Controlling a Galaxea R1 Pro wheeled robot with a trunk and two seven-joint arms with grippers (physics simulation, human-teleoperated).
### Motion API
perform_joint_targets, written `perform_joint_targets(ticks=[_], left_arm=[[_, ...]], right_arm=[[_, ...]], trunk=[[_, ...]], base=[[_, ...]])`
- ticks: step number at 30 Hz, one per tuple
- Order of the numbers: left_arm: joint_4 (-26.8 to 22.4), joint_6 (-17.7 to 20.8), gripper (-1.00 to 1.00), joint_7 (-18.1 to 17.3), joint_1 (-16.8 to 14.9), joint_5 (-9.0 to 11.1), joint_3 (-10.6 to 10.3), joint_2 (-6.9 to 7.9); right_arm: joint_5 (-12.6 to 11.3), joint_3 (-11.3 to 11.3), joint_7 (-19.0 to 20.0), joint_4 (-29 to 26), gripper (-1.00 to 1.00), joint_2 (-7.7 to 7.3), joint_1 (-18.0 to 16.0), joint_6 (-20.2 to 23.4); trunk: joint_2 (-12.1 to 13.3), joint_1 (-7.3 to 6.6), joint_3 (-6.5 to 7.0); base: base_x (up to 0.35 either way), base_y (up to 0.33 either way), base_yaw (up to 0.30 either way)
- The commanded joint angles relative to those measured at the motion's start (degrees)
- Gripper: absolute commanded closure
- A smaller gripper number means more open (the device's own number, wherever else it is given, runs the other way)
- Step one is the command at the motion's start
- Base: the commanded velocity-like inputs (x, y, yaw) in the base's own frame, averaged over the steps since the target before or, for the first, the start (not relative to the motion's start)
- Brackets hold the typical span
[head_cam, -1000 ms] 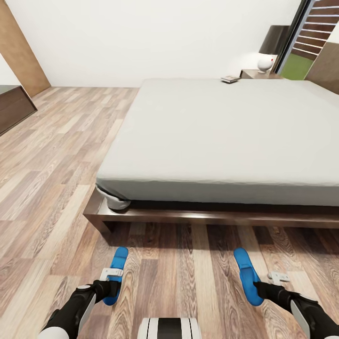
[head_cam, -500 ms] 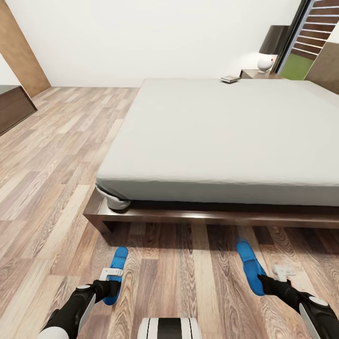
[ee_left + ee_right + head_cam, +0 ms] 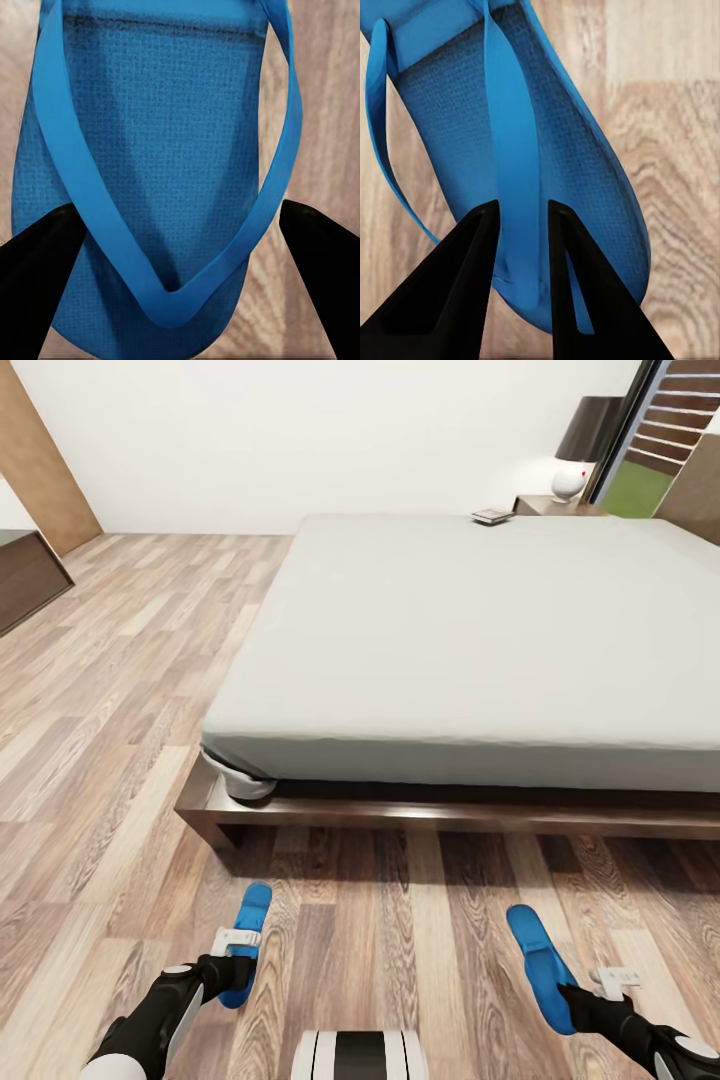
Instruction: In the bedroom, move the book from the bed onto either nightstand, and place the two sandals side by side next to the bed.
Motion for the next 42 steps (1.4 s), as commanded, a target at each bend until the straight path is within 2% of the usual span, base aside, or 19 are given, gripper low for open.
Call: perform_joint_targets(ticks=[1, 7, 13, 18, 27, 42], left_arm=[[-0.1, 0.3, 1.00, -0.5, 0.0, -0.6, 0.4, -0.06], [-0.1, 0.2, 1.00, -0.5, 0.0, -0.6, 0.4, -0.06], [-0.1, -0.9, 1.00, -0.4, 0.0, -0.6, 0.4, -0.06], [-0.1, -1.0, 1.00, -0.4, 0.0, -0.5, 0.4, -0.06], [-0.1, -1.0, 1.00, -0.4, 0.0, -0.5, 0.4, -0.06], [-0.1, -1.1, 1.00, -0.4, 0.0, -0.5, 0.4, -0.06]], right_arm=[[-0.3, -0.2, 0.4, -0.1, 1.00, 0.02, -0.1, 0.5], [-0.3, -0.2, 0.4, -0.1, 1.00, 0.02, 0.0, 0.6], [-0.3, -0.2, 0.4, -0.4, 1.00, 0.06, 0.0, 0.6], [-0.3, -0.2, 0.4, -0.4, 1.00, 0.09, 0.0, 0.6], [-0.3, -0.2, 0.4, -0.3, 1.00, 0.11, 0.0, 0.5], [-0.3, -0.1, 0.4, -0.3, 1.00, 0.11, 0.0, 0.5]], trunk=[[0.0, 0.01, -0.27], [-0.1, 0.17, -1.60], [-0.1, 0.17, -1.60], [-0.2, 0.30, -2.70], [-0.2, 0.30, -2.70], [-0.2, 0.30, -2.70]], base=[[0.000, 0.000, 0.000], [0.000, 0.000, 0.000], [0.000, 0.000, 0.000], [0.000, 0.000, 0.000], [0.002, 0.000, 0.000], [0.118, 0.030, 0.000]])
